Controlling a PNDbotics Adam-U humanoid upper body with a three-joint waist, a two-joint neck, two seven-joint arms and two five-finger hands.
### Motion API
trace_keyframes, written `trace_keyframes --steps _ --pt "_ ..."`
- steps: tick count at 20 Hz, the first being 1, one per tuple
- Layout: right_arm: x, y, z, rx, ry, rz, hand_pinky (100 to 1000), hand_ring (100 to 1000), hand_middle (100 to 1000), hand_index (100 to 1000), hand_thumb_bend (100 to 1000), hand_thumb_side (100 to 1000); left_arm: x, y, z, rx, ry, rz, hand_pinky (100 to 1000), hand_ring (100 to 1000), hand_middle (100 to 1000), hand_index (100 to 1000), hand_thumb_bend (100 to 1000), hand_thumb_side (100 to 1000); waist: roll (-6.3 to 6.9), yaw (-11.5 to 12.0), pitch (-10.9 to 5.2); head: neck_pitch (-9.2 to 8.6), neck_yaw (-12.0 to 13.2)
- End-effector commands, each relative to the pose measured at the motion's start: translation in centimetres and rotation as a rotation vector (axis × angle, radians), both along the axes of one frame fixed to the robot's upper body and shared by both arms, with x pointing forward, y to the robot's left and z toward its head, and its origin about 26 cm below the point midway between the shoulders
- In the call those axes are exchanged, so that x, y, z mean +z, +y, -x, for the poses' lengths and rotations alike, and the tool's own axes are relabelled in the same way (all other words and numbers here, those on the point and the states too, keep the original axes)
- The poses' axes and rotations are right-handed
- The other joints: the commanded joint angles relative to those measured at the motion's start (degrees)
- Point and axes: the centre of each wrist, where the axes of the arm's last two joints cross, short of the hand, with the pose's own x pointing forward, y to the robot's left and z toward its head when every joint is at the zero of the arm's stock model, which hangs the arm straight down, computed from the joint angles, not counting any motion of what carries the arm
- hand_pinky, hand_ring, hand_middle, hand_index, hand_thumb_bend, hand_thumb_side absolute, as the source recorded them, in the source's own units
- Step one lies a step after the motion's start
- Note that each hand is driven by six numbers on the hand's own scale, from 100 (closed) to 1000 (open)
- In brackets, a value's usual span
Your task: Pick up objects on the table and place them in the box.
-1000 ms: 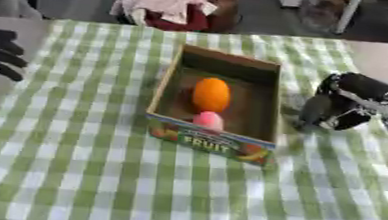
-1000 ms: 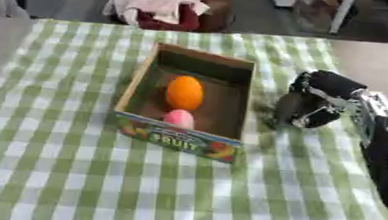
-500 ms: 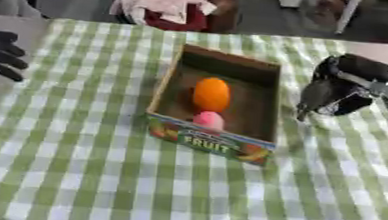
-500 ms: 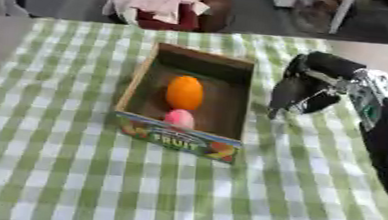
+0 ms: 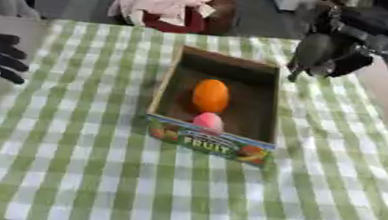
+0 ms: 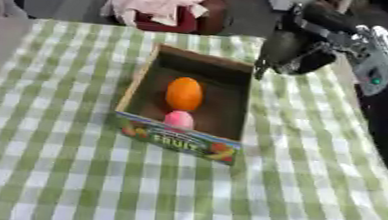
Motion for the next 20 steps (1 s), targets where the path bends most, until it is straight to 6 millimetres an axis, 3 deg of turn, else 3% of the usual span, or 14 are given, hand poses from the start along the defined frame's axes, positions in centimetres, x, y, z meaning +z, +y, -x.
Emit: trace_keyframes --steps 1,5,10,15,18,20 --pt "1.6 2.0 -0.6 0.1 0.002 0.059 107 102 189 482 228 349 1.0 -0.3 0.0 -0.027 -0.029 -0.013 572 628 611 788 100 814 0.08 0.4 -0.77 0.29 -0.6" --pt "-0.1 4.3 -1.8 0.096 0.071 0.086 152 134 213 509 233 368 1.5 -1.0 -0.2 -0.059 -0.042 0.003 573 628 611 788 100 813 0.29 1.9 -0.42 0.02 -1.8" --pt "-3.1 5.6 -2.5 0.051 0.144 0.142 243 201 260 551 239 396 1.9 -1.6 -0.3 -0.083 -0.053 0.016 573 627 610 787 100 812 0.64 3.7 0.23 -0.64 -3.0" --pt "-5.7 5.8 -2.6 0.019 0.208 0.254 409 356 377 646 349 489 1.9 -1.8 -0.3 -0.094 -0.051 0.018 574 628 611 787 100 817 0.95 4.7 0.71 -1.0 -3.3" --pt "-6.5 5.6 -2.6 0.028 0.241 0.337 519 494 486 732 465 563 1.8 -1.8 -0.3 -0.093 -0.045 0.018 574 629 611 787 100 820 0.91 4.6 0.77 -0.97 -3.2" --pt "-6.7 5.3 -2.5 0.043 0.257 0.385 584 581 572 797 491 586 1.7 -1.8 -0.3 -0.094 -0.041 0.017 574 630 611 788 100 822 0.8 4.5 0.76 -0.96 -3.1"
